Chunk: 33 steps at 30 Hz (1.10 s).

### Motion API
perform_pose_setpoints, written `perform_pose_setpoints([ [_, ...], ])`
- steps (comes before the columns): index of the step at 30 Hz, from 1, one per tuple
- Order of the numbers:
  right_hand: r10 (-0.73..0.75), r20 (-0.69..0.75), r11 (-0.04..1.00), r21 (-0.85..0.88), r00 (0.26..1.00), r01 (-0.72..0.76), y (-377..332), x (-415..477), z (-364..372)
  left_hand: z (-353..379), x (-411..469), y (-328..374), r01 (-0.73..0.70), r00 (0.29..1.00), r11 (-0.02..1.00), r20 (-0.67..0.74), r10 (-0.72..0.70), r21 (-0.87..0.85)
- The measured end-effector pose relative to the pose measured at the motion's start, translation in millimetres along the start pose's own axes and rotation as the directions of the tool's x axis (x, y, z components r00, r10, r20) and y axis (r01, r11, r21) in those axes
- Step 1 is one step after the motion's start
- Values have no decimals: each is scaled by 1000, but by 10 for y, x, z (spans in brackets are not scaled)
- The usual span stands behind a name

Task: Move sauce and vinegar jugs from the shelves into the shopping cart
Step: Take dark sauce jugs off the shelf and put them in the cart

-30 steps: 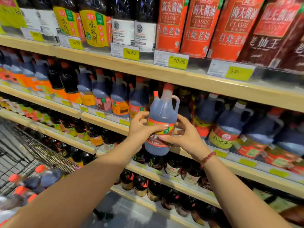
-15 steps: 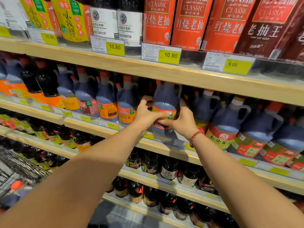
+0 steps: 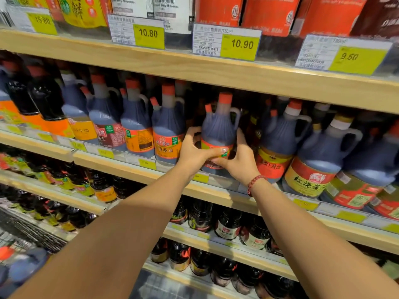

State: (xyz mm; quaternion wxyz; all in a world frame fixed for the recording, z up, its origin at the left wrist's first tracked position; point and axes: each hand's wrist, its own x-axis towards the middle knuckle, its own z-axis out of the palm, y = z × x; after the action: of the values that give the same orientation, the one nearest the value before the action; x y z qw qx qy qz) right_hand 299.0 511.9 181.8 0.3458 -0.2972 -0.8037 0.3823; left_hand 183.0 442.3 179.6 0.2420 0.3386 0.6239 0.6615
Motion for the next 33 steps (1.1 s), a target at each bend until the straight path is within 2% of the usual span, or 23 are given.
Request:
perform_pose_setpoints([
  [4,-7,-36,1000,-30,999,6,57,5,33,-2,46,-71,-22,1000,1000,8,22,20],
  [7,11,-120,998,-64,993,-19,16,-29,43,8,28,-49,-62,998,990,-13,64,124],
  [10,1,-188,995,-95,982,-20,2,-39,93,57,8,-18,-119,987,967,-75,140,227],
  [13,4,-226,993,-113,974,-30,68,10,145,136,61,-4,-129,978,961,-126,163,246],
  [16,-7,-261,991,-133,965,-29,140,125,179,218,193,-24,-104,976,971,-167,142,217],
  [21,63,-260,990,-108,964,-94,240,456,160,372,475,-66,-121,977,989,-166,134,81],
  [27,-57,-310,998,-55,949,42,462,726,189,448,741,-219,-145,963,989,-232,138,-11],
  [33,-82,-335,995,22,938,95,538,923,225,486,918,-301,-216,947,974,-258,190,-74],
])
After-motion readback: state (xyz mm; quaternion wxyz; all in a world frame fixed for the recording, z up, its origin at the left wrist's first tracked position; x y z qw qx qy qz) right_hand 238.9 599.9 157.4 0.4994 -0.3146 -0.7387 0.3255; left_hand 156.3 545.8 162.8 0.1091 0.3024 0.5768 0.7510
